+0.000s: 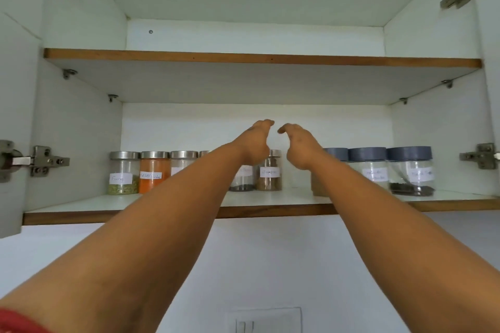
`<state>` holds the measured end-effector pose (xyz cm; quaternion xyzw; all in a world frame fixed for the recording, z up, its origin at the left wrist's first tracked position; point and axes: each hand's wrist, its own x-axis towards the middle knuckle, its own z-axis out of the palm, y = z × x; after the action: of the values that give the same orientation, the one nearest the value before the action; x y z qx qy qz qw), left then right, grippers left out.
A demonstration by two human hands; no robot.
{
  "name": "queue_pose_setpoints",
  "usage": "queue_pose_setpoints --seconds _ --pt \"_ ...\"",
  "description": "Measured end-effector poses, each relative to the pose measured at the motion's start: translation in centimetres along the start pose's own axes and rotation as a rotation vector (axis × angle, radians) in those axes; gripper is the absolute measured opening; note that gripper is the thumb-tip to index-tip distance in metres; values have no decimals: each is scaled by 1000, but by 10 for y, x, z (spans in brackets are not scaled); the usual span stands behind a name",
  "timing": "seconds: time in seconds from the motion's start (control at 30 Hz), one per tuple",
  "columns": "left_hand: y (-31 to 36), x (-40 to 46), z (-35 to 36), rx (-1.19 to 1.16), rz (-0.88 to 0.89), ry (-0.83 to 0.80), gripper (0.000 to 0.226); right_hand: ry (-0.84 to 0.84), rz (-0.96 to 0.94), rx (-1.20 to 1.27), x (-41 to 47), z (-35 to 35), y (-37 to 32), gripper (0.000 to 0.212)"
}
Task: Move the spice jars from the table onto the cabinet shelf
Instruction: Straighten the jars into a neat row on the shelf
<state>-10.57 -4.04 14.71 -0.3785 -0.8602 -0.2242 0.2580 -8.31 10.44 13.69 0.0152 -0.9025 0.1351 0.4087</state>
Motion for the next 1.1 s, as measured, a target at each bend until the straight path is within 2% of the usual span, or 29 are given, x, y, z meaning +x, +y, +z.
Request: queue_pose_setpoints --seconds 0.07,0.17,0.33,0.43,0.57,0.67,0.8,1.1 --pt "31 -3 1 16 54 -22 77 90 33 -1 -12 -31 8 67" --pt "66 -6 8 24 111 -36 77 126 124 -91 -33 -70 27 69" --pt "97 -9 24 -112 181 -73 66 -5 267 -293 -69 -108 65 68" --pt "107 2 34 -16 166 -57 62 -87 293 -339 -85 -116 87 65" --pt "119 19 56 156 120 -133 56 -140 264 -396 -87 -113 109 55" --pt "121 32 72 331 75 -109 49 -190 203 -493 -68 -112 116 47" --pt "113 60 70 348 23 -130 36 -205 113 -552 -42 -108 127 43" --pt "62 101 97 352 -49 -106 41 -217 13 -463 8 -53 164 41"
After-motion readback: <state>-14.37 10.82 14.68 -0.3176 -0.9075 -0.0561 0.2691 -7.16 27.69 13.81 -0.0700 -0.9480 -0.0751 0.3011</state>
